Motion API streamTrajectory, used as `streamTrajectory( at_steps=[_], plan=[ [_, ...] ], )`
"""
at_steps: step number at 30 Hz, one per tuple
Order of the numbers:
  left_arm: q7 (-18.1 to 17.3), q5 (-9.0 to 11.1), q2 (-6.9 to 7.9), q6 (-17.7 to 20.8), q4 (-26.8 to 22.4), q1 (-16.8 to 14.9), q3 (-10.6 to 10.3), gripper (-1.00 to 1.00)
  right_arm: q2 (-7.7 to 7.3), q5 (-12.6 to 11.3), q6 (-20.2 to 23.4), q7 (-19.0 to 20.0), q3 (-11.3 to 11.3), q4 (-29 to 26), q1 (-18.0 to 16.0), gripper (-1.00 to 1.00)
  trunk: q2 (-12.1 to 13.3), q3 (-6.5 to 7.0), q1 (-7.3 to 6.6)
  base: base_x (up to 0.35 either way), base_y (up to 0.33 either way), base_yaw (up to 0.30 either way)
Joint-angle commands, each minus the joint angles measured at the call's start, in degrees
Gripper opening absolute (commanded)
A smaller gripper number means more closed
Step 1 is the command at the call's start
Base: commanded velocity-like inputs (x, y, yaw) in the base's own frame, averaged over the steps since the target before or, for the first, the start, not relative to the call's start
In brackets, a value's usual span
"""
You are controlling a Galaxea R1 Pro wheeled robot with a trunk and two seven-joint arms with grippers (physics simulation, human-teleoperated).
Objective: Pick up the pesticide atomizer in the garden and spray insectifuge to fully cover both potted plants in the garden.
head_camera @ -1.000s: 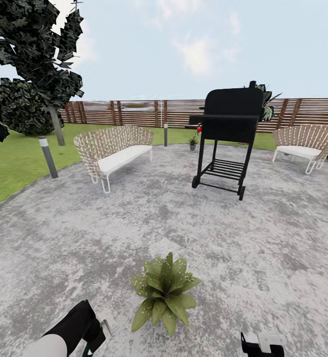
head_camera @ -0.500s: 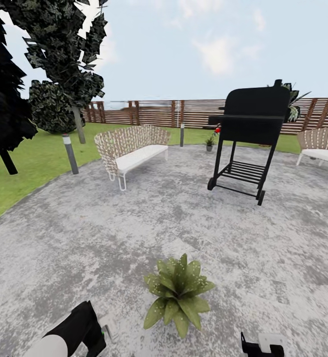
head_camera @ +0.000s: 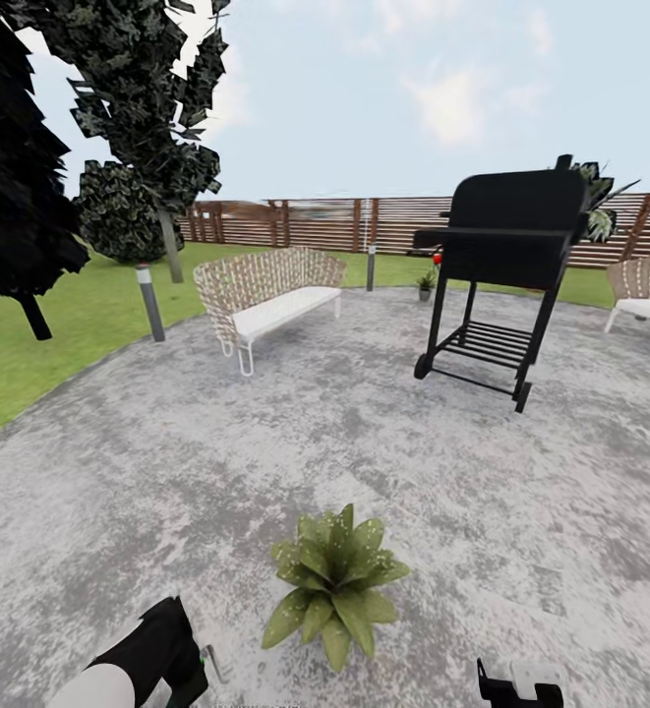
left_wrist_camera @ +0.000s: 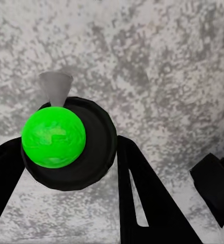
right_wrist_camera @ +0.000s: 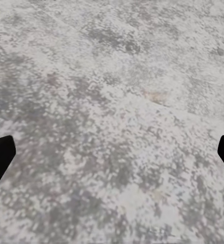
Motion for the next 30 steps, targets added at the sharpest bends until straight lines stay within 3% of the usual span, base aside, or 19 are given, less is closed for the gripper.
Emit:
streamTrajectory(
  at_steps=[1,30],
  plan=[
    [-0.4,-0.3,-0.06,0.4,-0.1,0.0,0.4,-1.0,-0.01,0.6,-0.2,-0.4,-0.2,0.1,0.0,1.0,0.0,-0.11,-0.01,0.0,-0.27,0.195],
    [-0.4,-0.3,0.03,0.4,-0.2,0.0,0.5,-1.0,0.23,0.6,-0.2,-0.3,-0.2,0.1,0.0,1.0,0.0,-2.09,-0.01,-0.037,-0.27,0.169]
  ],
)
